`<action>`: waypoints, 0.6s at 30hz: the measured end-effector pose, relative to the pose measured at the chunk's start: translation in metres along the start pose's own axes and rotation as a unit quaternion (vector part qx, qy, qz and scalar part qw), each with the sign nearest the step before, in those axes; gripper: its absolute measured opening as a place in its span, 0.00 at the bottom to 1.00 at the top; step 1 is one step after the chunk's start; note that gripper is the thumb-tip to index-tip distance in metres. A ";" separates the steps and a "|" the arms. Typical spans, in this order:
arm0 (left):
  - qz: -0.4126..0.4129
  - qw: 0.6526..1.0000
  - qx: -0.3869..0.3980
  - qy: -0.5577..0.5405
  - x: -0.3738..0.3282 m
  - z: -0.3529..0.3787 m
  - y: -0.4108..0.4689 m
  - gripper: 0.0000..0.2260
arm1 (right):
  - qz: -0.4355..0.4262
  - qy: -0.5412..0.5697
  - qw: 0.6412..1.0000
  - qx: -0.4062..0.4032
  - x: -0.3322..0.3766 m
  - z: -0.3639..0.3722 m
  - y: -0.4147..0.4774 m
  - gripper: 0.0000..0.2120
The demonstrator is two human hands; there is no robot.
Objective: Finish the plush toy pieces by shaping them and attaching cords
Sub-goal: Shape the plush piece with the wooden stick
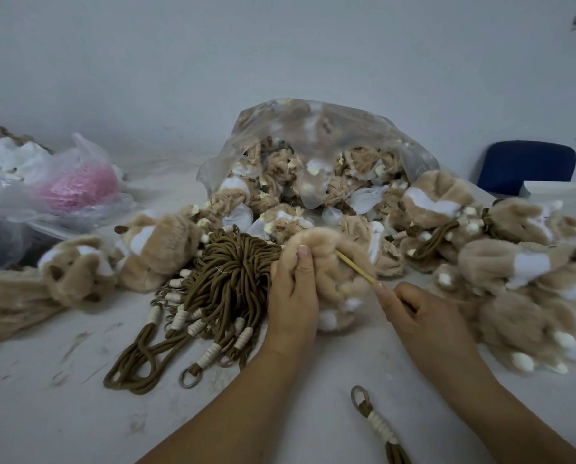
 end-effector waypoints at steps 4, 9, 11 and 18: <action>0.075 0.997 -0.007 0.006 -0.005 0.001 0.001 0.15 | 0.018 -0.010 1.000 -0.005 0.001 0.002 -0.001 0.30; 0.090 0.994 0.061 0.000 -0.004 0.008 0.000 0.09 | 0.022 0.020 1.000 -0.004 0.000 0.001 -0.002 0.30; 0.055 0.997 0.056 -0.022 -0.002 0.007 -0.002 0.09 | 0.006 0.012 1.000 0.011 0.001 0.001 -0.001 0.29; 0.013 0.998 -0.056 -0.001 0.001 -0.006 0.003 0.21 | -0.034 -0.063 0.996 0.045 0.004 -0.003 0.002 0.29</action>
Point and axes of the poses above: each hand's wrist, its own y-axis towards the middle knuckle, its own z-axis out of the palm, x = y × z, the point moved 3 cm from there along y, towards the middle knuckle, and after that the axes turned 12 degrees about z, right-handed, at the moved point
